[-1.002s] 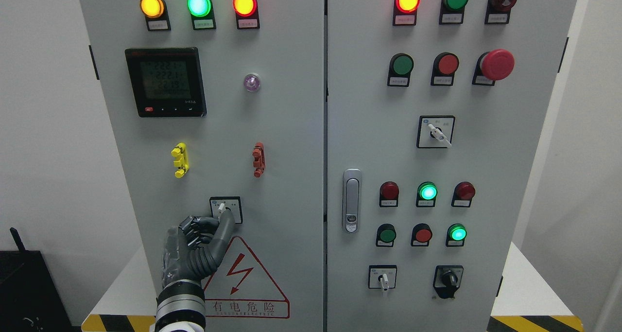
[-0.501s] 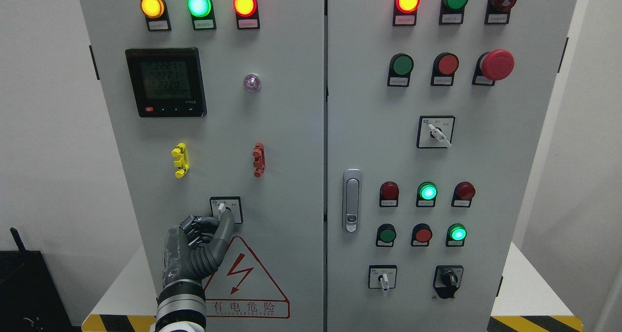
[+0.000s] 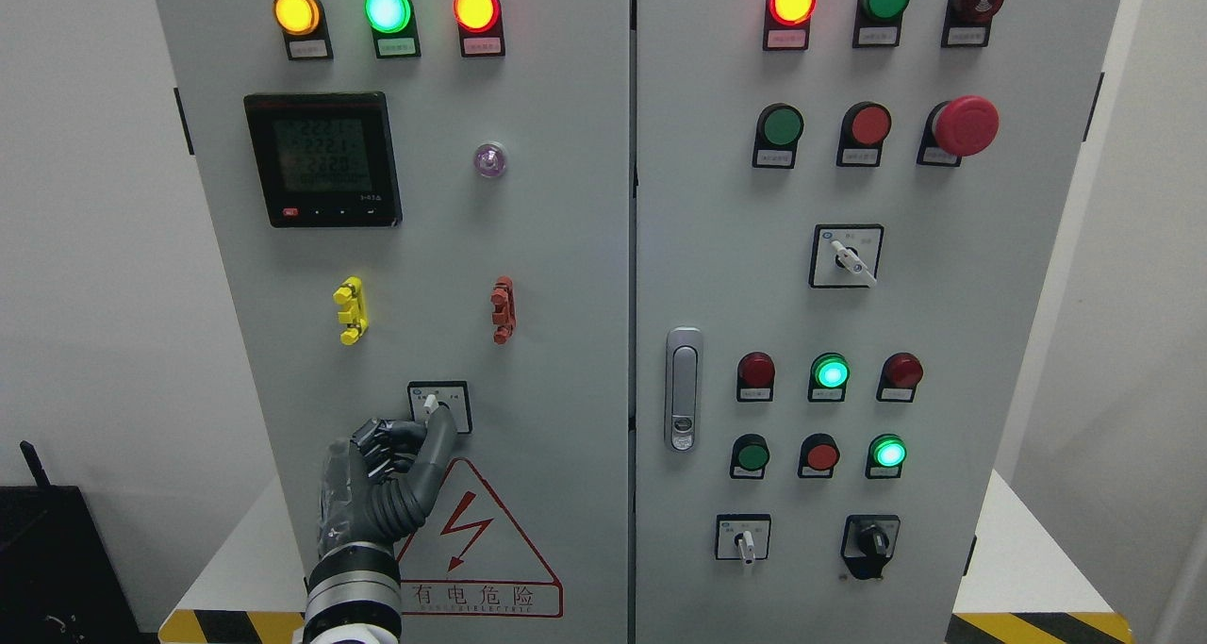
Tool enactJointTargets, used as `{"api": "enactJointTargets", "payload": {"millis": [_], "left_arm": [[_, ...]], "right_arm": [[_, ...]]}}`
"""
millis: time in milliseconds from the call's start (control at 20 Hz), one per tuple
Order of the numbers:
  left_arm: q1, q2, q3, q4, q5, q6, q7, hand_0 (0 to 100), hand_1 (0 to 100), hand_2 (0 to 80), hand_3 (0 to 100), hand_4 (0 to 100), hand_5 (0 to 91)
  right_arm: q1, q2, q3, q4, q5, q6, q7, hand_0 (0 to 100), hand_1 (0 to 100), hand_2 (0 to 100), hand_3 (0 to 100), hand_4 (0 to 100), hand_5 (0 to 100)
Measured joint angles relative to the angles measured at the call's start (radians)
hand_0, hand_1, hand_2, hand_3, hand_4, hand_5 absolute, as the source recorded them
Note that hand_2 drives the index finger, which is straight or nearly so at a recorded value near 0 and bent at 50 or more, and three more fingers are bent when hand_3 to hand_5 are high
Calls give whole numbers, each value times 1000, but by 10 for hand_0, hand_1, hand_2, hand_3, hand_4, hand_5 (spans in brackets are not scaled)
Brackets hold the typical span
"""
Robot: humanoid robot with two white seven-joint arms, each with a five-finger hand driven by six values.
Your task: Turn on light switch 1
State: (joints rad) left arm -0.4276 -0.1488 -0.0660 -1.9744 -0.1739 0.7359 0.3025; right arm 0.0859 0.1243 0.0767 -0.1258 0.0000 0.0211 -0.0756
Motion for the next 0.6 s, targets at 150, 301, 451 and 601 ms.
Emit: {"api": "enactJointTargets", "payload": {"millis": [150,301,451,601], "left_arm": [[0,0,-1,0,1,0,-1,663,573,612,758,797,659],[0,0,-2,0,2,0,-2,678,566,613,756,797,658],[0,0,-2,0,3,0,-3,695,552,612,754,797,657],[0,0,-4,0,4,0,-14,702,533,612,754,797,657]], "right_arm": [[0,0,0,0,0,0,0,0,0,0,0,0,0],[0,0,0,0,0,0,0,0,0,0,0,0,0],[0,0,0,0,0,0,0,0,0,0,0,0,0],[0,0,0,0,0,0,0,0,0,0,0,0,0]]}}
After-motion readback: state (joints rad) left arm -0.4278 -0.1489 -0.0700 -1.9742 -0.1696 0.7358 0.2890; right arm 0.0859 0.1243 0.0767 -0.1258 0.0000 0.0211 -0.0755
